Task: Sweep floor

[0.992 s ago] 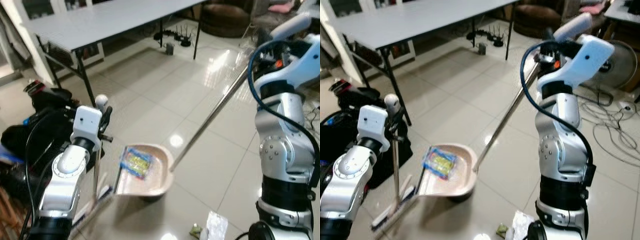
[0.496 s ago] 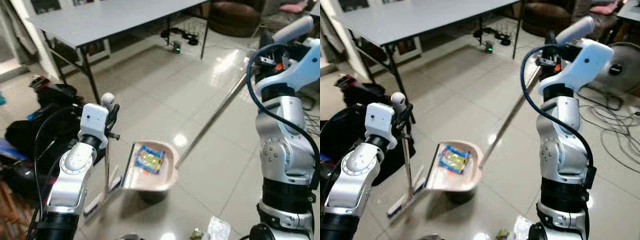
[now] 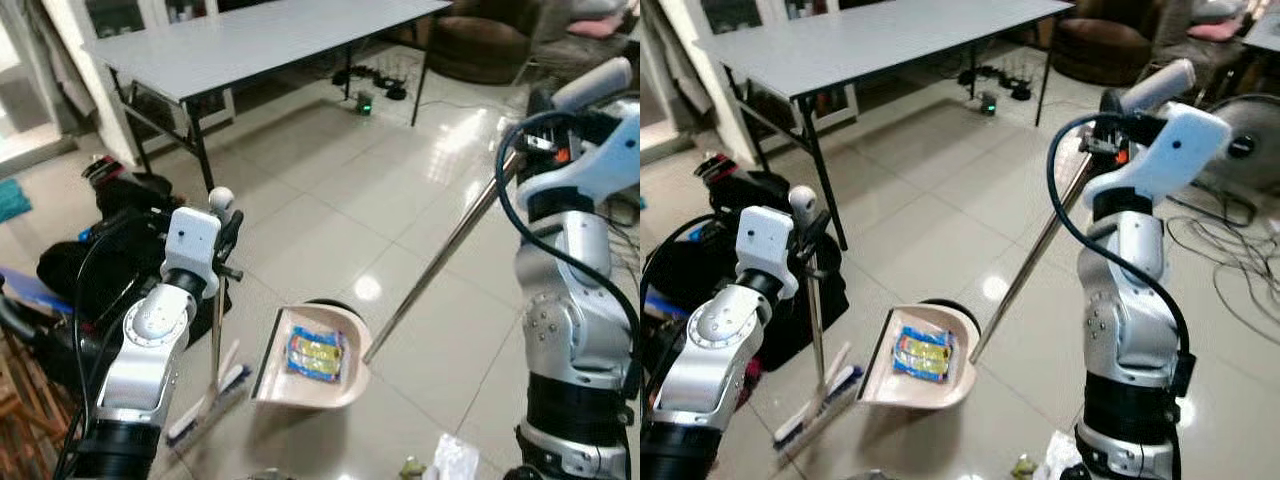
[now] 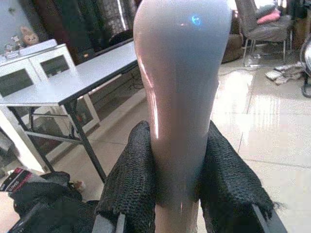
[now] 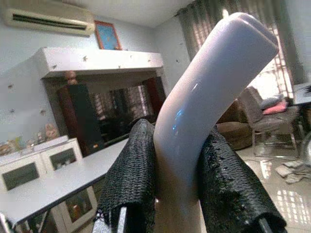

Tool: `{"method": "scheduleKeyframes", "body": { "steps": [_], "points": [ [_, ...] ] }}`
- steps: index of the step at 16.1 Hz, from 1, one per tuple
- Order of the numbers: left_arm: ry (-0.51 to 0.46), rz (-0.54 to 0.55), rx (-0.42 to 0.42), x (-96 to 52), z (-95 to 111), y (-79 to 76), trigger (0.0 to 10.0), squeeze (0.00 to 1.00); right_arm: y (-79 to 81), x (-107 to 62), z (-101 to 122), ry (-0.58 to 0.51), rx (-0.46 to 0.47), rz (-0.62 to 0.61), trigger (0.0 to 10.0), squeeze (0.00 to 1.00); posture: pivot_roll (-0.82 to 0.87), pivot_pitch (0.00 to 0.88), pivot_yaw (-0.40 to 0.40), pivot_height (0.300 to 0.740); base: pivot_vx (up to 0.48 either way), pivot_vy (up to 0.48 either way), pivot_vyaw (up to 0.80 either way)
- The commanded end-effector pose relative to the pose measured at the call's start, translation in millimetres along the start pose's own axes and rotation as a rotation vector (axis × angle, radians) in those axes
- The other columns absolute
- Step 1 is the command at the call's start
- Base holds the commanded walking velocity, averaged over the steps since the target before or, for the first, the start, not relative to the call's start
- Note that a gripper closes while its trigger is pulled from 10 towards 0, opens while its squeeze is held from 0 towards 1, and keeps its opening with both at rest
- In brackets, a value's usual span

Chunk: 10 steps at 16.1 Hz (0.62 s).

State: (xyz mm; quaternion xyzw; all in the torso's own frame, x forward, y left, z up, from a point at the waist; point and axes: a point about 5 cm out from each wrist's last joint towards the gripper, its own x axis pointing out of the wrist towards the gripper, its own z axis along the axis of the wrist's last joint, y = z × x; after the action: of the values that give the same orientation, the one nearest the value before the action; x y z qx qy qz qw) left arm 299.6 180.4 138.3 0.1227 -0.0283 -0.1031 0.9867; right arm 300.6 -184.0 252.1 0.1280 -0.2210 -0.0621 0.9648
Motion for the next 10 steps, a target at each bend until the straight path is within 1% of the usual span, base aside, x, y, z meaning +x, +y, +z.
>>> {"method": "scheduleKeyframes", "body": {
  "steps": [1,4,8,9,10],
  "points": [
    [-0.057,-0.011,0.019,5.2,12.2,0.1,10.0,0.00,-3.2,-0.8,11.9,-0.057,0.005,-0.016,10.0,0.00,0.01,0.000,0.033,0.740,0.000,0.386,0.00],
    [-0.055,-0.018,0.019,5.8,11.7,-0.5,10.0,0.00,-4.8,-0.6,14.2,-0.066,0.005,-0.026,10.0,0.00,0.00,0.000,0.042,0.740,0.000,0.400,0.00],
    [-0.061,-0.039,0.017,10.3,12.8,-3.9,10.0,0.00,-7.9,-2.3,18.1,-0.078,-0.001,-0.043,10.0,0.00,-0.01,0.000,0.057,0.740,0.000,0.403,0.00],
    [-0.066,-0.036,0.039,10.8,13.7,-3.9,10.0,0.00,-8.3,-2.5,18.4,-0.079,-0.002,-0.045,10.0,0.00,-0.01,0.000,0.057,0.740,0.000,0.000,0.00],
    [-0.069,-0.040,0.047,11.1,14.1,-4.5,10.0,0.00,-8.8,-2.8,18.7,-0.079,-0.003,-0.046,10.0,0.00,-0.02,0.000,0.054,0.740,0.000,-0.274,0.00]
  ]
}}
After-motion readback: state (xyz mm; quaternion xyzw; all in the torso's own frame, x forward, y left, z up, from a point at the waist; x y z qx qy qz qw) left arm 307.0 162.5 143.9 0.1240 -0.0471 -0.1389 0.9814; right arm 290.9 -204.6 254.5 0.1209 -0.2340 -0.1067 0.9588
